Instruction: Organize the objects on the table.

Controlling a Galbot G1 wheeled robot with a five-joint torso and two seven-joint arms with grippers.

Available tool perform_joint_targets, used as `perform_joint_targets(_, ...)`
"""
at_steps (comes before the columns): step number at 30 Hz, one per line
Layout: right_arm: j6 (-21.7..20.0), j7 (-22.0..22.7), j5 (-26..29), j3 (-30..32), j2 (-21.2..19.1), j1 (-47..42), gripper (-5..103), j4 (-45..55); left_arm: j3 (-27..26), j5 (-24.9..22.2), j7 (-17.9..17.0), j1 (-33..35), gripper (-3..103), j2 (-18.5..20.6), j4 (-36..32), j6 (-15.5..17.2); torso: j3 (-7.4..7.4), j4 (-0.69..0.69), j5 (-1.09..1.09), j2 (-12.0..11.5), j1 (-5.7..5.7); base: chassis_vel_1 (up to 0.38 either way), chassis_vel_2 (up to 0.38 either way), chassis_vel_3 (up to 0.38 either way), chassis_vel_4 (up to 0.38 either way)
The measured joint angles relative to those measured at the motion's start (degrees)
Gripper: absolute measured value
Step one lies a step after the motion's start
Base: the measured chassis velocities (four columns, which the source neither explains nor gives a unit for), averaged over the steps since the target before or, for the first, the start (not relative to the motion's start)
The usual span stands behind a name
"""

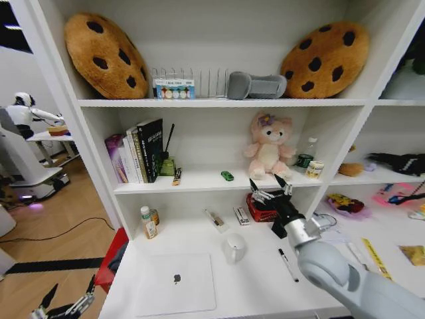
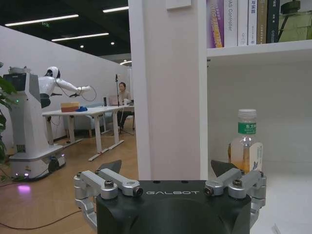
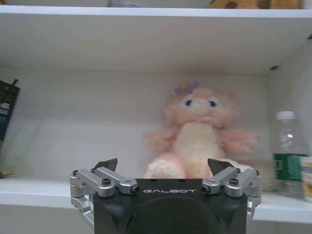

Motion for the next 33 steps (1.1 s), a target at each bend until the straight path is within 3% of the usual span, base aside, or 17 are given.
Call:
perform_joint_targets(1,0.0,0.0,0.0,0.0,0.0,0.0,100,0.0,0.0,0.0,0.0,0.0,100,0.0,0.0,0.0,0.0,0.0,0.0,0.0,0.0,0.0,0.0,0.0,0.0)
perform_joint_targets(4,2.35,0.03,-5.31,4.28,6.51,-9.85,100,-1.35,0.0,0.0,0.0,0.0,100,0.0,0.0,0.0,0.0,0.0,0.0,0.0,0.0,0.0,0.0,0.0,0.0)
perform_joint_targets(6,2.53,-0.1,-5.81,4.74,7.96,-11.58,100,-1.85,0.0,0.0,0.03,0.0,100,0.0,0.0,0.0,0.0,-0.01,0.0,0.0,0.0,0.0,0.0,0.0,0.0)
perform_joint_targets(11,-0.3,1.0,-5.7,5.44,12.5,-15.67,100,-5.92,0.0,0.0,0.02,0.0,100,0.0,0.0,0.0,0.0,-0.01,0.01,0.0,0.0,0.0,0.0,0.0,0.0)
perform_joint_targets(16,-5.28,2.66,-1.58,5.42,11.81,-14.57,100,-7.75,0.0,0.01,0.02,0.0,100,0.0,0.0,0.0,0.0,0.0,0.0,0.0,0.01,0.0,0.0,0.0,0.0)
perform_joint_targets(19,-14.2,3.25,6.27,5.08,9.88,-13.34,100,-10.71,0.0,0.0,0.01,0.0,100,0.0,0.0,0.0,0.01,0.01,-0.01,-0.01,0.02,0.0,0.0,0.0,0.0)
perform_joint_targets(20,-14.2,3.25,6.27,5.08,9.88,-13.34,100,-10.71,0.0,0.0,0.01,0.0,100,0.0,0.0,0.0,0.01,0.01,-0.01,-0.01,0.02,0.0,0.0,0.0,0.0)
perform_joint_targets(22,-19.82,3.53,11.09,3.4,8.76,-12.12,100,-12.95,0.0,0.0,0.01,0.0,100,0.0,0.0,0.0,0.01,0.0,0.01,-0.01,0.02,0.0,0.0,0.0,0.0)
perform_joint_targets(23,-19.82,3.53,11.09,3.4,8.76,-12.12,100,-12.95,0.0,0.0,0.01,0.0,100,0.0,0.0,0.0,0.01,0.0,0.01,-0.01,0.02,0.0,0.0,0.0,0.0)
perform_joint_targets(26,-26.93,5.59,16.63,0.61,7.08,-9.27,100,-13.78,0.0,0.0,0.01,0.0,100,0.0,0.0,0.0,0.01,0.01,0.0,-0.01,0.01,0.0,0.0,0.0,0.0)
perform_joint_targets(33,-32.11,7.53,23.11,-1.85,4.41,-4.34,100,-15.48,0.0,0.0,0.01,0.0,100,0.0,0.0,0.0,0.01,0.01,0.0,-0.01,0.02,0.0,0.0,0.0,0.0)
